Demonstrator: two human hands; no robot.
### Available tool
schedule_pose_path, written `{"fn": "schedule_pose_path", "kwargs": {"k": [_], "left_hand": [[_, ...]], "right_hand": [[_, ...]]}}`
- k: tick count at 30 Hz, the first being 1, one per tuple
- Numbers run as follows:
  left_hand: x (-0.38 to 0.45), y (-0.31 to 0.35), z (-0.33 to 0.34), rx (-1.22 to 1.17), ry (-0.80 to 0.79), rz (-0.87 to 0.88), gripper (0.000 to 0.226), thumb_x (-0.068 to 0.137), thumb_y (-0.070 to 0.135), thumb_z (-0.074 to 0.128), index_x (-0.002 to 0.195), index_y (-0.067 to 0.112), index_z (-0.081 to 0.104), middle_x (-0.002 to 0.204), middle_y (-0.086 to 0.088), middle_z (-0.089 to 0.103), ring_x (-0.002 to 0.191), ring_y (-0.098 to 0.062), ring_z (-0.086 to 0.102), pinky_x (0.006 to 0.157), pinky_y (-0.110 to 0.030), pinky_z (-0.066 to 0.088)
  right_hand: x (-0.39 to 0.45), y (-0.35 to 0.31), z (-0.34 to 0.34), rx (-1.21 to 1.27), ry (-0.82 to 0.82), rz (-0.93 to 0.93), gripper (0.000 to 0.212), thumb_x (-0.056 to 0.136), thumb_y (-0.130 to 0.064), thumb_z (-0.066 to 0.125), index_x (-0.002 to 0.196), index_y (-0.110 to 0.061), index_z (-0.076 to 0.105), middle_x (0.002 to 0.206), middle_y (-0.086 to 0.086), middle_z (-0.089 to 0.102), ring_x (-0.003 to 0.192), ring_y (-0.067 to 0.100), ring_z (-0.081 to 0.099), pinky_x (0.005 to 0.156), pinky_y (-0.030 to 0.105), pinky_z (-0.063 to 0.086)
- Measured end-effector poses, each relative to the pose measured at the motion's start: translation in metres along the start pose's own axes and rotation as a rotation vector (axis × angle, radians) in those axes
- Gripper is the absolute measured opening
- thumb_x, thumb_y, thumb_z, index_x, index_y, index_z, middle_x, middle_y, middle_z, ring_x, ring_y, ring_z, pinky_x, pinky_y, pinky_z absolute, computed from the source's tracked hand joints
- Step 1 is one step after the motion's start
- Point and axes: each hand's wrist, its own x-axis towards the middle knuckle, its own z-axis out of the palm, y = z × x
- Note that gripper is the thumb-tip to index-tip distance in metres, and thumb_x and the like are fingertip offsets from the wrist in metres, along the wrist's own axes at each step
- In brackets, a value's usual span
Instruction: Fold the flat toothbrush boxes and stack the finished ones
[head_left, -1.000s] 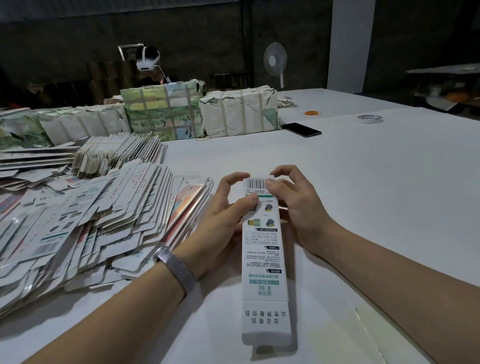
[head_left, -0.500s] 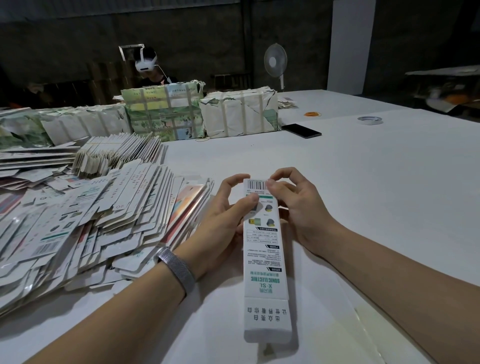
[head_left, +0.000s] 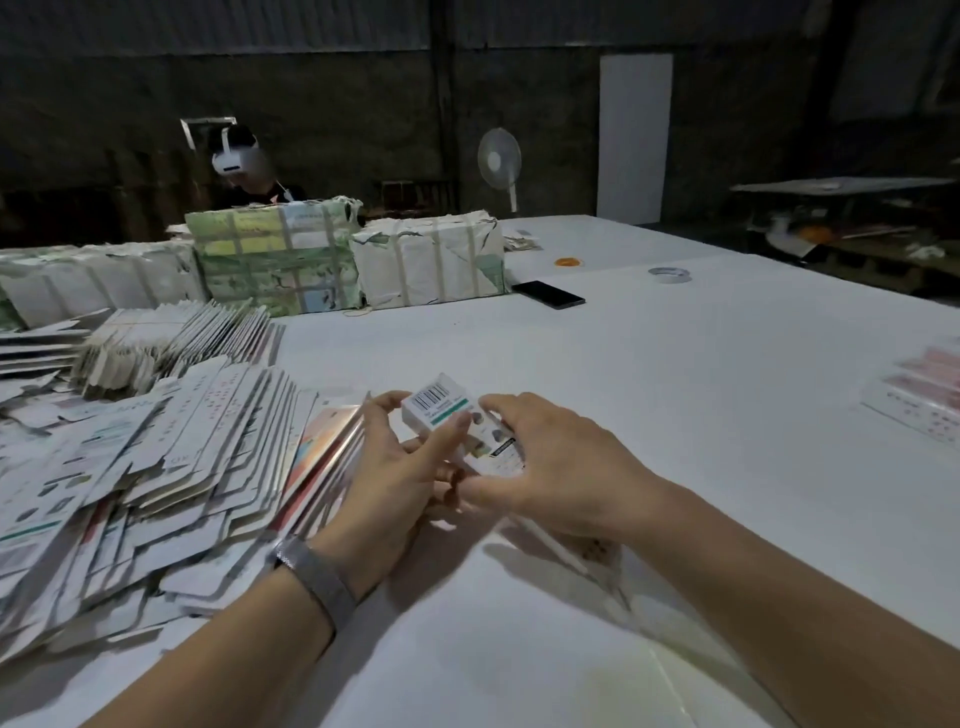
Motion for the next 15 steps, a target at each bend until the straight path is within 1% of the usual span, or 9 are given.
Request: {"fn": "schedule_pose_path", "kwargs": {"k": [1,2,4,6,8,10,13,15], "left_hand": [[0.000,0.001,0.000,-0.009,-0.009,-0.002,0.069,0.049,0.060,0.093,0.099,0.045,0.047,0.081,-0.013,0.075,0.051,-0.023,0.066,0.038,-0.027,0.048],[0.002,0.000,-0.001,-0.019,-0.017,-0.003,0.067,0.050,0.063,0.091,0.098,0.046,0.048,0.080,-0.012,0.074,0.051,-0.023,0.066,0.038,-0.027,0.047],[0.003,0.000,-0.002,-0.035,-0.024,-0.014,0.059,0.060,0.062,0.081,0.106,0.043,0.048,0.082,-0.014,0.074,0.055,-0.025,0.067,0.040,-0.028,0.049],[0.004,0.000,-0.003,-0.037,-0.026,-0.026,0.047,0.071,0.056,0.072,0.111,0.041,0.051,0.085,-0.017,0.074,0.058,-0.029,0.067,0.043,-0.030,0.052],[0.004,-0.002,-0.004,-0.009,-0.025,-0.021,0.029,0.086,0.049,0.063,0.112,0.039,0.055,0.082,-0.016,0.072,0.057,-0.029,0.065,0.045,-0.030,0.050],[0.007,-0.005,-0.006,0.035,-0.028,-0.015,0.015,0.098,0.041,0.056,0.112,0.037,0.059,0.080,-0.016,0.072,0.055,-0.024,0.061,0.044,-0.029,0.045],[0.010,-0.011,-0.011,0.071,-0.044,-0.011,0.012,0.102,0.038,0.053,0.107,0.040,0.064,0.077,-0.014,0.071,0.053,-0.020,0.058,0.045,-0.025,0.039],[0.015,-0.015,-0.016,0.075,-0.053,-0.023,0.013,0.100,0.041,0.054,0.107,0.041,0.065,0.075,-0.012,0.070,0.049,-0.018,0.058,0.047,-0.023,0.040]], "right_hand": [[-0.002,-0.001,-0.005,-0.078,-0.014,-0.020,0.077,0.070,-0.067,0.058,0.139,-0.042,0.039,0.125,-0.013,0.053,0.112,0.014,0.055,0.085,0.035,0.044],[-0.002,0.001,-0.011,-0.130,-0.004,-0.024,0.072,0.074,-0.061,0.061,0.140,-0.041,0.039,0.123,-0.013,0.053,0.112,0.015,0.054,0.081,0.033,0.041],[-0.004,0.010,-0.026,-0.176,0.019,0.008,0.067,0.079,-0.053,0.063,0.142,-0.041,0.042,0.121,-0.011,0.054,0.111,0.016,0.053,0.078,0.032,0.039],[-0.009,0.032,-0.046,-0.194,0.039,0.082,0.068,0.080,-0.054,0.064,0.143,-0.042,0.042,0.120,-0.012,0.053,0.109,0.015,0.053,0.078,0.032,0.040],[-0.021,0.067,-0.070,-0.225,0.089,0.176,0.069,0.078,-0.059,0.067,0.142,-0.043,0.043,0.119,-0.014,0.053,0.109,0.014,0.053,0.079,0.033,0.041],[-0.040,0.110,-0.099,-0.306,0.153,0.297,0.069,0.076,-0.065,0.068,0.138,-0.042,0.047,0.120,-0.012,0.054,0.111,0.015,0.053,0.081,0.033,0.041],[-0.075,0.174,-0.142,-0.418,0.211,0.502,0.067,0.077,-0.065,0.069,0.136,-0.038,0.051,0.117,-0.006,0.053,0.113,0.019,0.053,0.082,0.034,0.041],[-0.098,0.210,-0.165,-0.453,0.257,0.617,0.066,0.078,-0.063,0.070,0.136,-0.037,0.052,0.120,-0.005,0.054,0.117,0.021,0.053,0.087,0.036,0.045]]}}
